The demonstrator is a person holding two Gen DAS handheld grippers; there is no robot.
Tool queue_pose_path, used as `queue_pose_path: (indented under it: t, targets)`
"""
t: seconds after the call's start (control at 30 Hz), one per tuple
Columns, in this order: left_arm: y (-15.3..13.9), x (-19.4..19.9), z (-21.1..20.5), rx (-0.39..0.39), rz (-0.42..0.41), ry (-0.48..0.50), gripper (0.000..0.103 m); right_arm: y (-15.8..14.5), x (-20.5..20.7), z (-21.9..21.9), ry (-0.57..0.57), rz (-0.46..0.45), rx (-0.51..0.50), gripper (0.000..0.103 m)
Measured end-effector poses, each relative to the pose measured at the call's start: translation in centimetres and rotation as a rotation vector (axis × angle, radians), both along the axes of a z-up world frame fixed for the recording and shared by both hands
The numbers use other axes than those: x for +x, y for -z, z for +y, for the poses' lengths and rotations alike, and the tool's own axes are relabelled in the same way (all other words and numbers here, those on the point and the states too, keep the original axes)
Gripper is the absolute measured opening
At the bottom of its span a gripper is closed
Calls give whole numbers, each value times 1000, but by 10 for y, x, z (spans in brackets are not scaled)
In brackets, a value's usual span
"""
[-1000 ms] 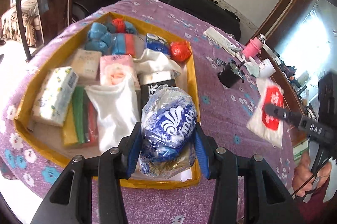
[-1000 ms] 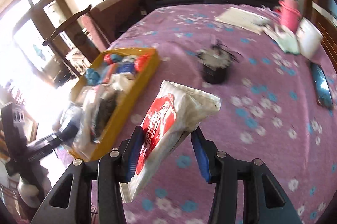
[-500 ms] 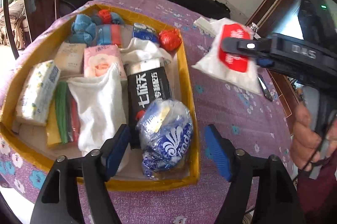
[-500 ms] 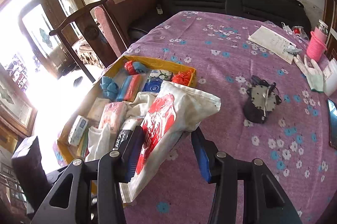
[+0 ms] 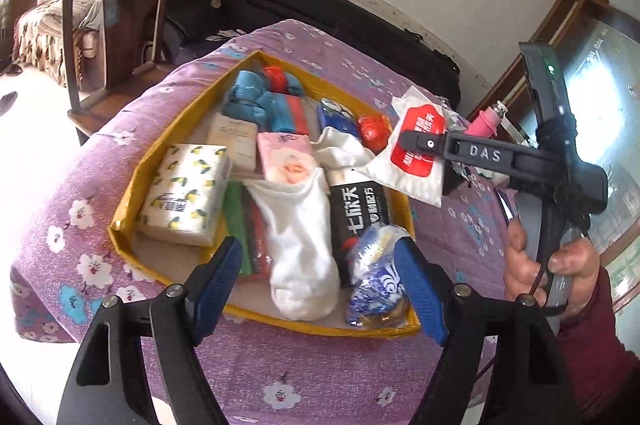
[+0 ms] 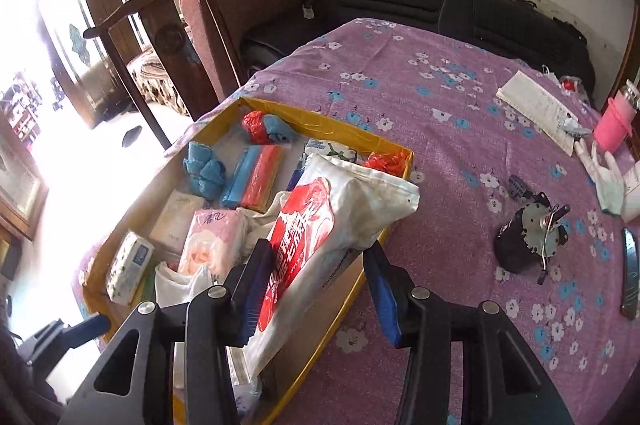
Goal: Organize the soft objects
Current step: 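Lower the wet-wipe pack into the tray and open the right tool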
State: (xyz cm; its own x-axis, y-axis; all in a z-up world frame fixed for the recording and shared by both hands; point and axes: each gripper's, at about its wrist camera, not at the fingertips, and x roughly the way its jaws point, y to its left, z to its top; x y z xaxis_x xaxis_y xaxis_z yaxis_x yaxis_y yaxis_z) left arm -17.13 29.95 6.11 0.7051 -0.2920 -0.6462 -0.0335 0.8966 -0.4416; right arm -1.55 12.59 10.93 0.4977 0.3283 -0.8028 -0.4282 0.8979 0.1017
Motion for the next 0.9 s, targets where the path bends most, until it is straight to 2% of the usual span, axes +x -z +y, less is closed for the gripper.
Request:
queue_pose_path:
  t: [0.33,0.6,0.9]
  targets:
    - [-5,0,-22,62,4,18,78,-6,-26,-16,-11,-68,-7,51]
    - [-14,-8,-53,215,-26,18,78,-17,-41,-39,23,-156,-48,51]
    - [-10,-9,-48,209,-12,1,78,-20,-51,-26,10,-253,-151,51]
